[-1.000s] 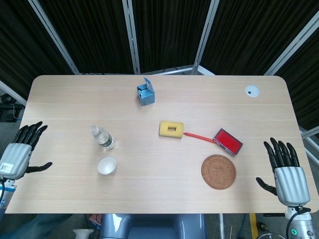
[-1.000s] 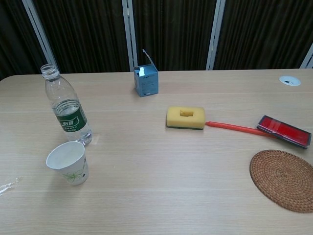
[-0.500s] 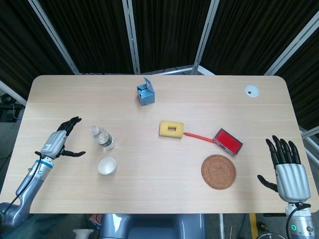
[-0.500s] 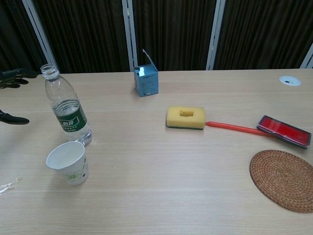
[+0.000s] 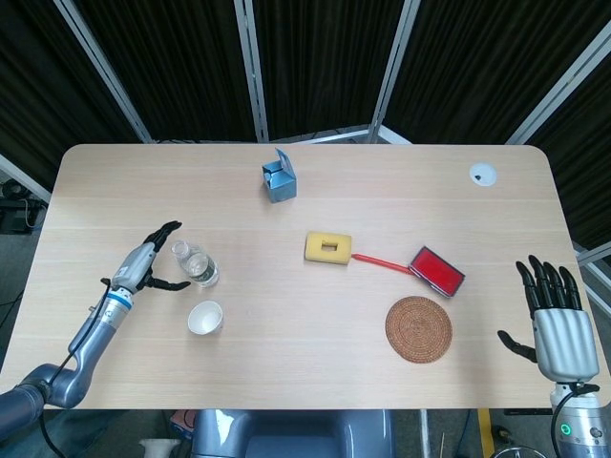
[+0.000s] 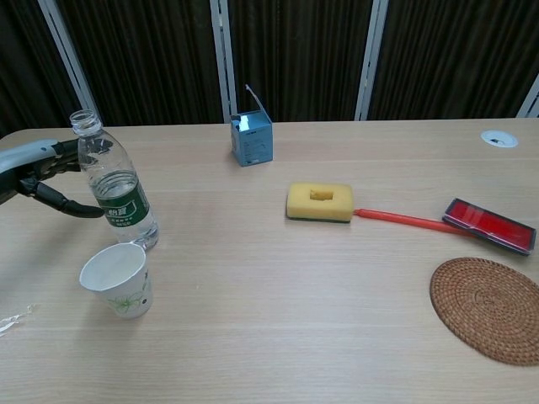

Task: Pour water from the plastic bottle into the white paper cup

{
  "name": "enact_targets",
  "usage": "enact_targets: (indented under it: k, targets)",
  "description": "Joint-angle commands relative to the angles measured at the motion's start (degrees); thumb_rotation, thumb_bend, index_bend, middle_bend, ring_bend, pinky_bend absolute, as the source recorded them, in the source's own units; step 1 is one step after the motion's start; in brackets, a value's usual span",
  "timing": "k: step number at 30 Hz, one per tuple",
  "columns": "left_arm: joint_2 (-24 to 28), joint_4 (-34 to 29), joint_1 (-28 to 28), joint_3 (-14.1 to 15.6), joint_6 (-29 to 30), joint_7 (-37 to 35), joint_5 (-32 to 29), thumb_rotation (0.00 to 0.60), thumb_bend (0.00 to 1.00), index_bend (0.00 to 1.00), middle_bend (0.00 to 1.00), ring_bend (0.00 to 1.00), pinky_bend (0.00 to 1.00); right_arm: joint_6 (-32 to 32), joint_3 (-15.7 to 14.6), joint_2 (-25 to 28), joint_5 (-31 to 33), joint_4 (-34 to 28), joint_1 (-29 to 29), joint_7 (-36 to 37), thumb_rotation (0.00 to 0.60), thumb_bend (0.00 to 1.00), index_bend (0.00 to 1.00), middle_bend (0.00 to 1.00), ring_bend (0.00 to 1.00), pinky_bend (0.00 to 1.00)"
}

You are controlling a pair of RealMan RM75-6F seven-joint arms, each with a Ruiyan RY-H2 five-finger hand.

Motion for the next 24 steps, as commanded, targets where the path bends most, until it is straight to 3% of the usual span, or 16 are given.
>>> enact_targets:
  k: [1, 16, 19, 24]
  targets:
    - [-2.17, 2.25, -1.6, 0.26, -1.34, -3.44, 0.81, 0.6, 0.0, 0.0, 0.0, 0.0, 0.0, -0.12, 0.09, -0.11, 0.2, 0.24, 0.13, -0.01, 0.6, 0.0, 0.0, 0.0, 0.0, 0.0]
    - [-8.6, 11.62, -4.78, 2.21, -2.4, -12.72, 3.24, 0.6, 0.0, 0.01, 0.0, 0.0, 0.01, -1.0, 0.39, -0.82, 1.75, 1.0, 0.75, -0.35, 0.6, 0.0, 0.0, 0.0, 0.0, 0.0]
    - [-9.55, 12.62, -5.1, 2.31, -1.96, -14.51, 3.44, 0.6, 0.04, 0.07, 0.02, 0.0, 0.06, -0.84, 0.4, -0.78, 1.78, 0.92, 0.72, -0.25, 0.6, 0.0, 0.0, 0.0, 0.0, 0.0]
    - [-10.43, 13.68, -5.8, 2.4, -3.04, -16.61, 2.98, 0.6, 0.22, 0.27, 0.21, 0.1, 0.18, -0.92, 0.34, -0.61, 1.91, 0.86, 0.76, 0.14, 0.6, 0.0, 0.0, 0.0, 0.0, 0.0]
